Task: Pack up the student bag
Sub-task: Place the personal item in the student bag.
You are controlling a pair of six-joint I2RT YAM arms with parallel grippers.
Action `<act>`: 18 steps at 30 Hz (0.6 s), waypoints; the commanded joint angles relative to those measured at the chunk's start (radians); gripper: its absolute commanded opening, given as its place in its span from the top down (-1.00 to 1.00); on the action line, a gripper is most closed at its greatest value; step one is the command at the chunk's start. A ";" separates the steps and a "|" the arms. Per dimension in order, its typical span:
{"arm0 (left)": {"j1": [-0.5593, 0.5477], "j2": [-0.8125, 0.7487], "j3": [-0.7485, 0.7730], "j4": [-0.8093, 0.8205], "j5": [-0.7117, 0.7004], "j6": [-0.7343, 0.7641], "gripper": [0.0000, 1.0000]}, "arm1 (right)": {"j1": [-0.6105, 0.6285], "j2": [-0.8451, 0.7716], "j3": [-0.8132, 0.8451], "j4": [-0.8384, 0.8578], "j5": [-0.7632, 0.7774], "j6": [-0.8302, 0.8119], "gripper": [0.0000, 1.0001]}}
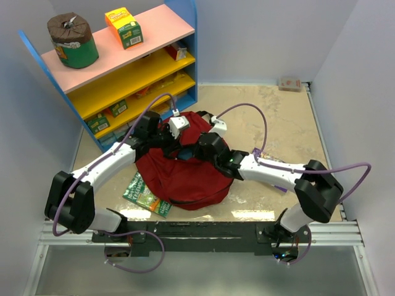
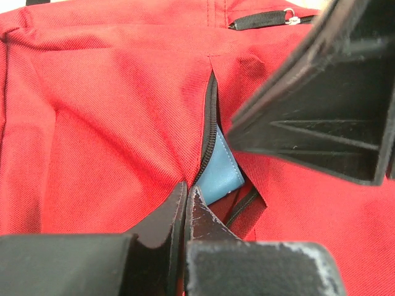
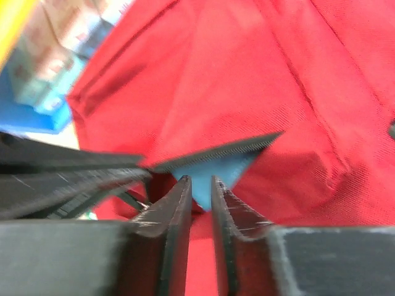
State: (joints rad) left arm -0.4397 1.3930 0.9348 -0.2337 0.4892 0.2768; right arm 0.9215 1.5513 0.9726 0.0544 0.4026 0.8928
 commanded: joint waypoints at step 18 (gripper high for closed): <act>-0.005 -0.019 0.055 -0.004 0.028 -0.018 1.00 | 0.034 0.251 0.139 0.025 -0.010 -0.060 1.00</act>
State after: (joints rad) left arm -0.4397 1.3930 0.9409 -0.2535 0.4938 0.2718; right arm 0.9501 1.7531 1.0012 0.0383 0.4229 0.8433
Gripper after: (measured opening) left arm 0.018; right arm 0.007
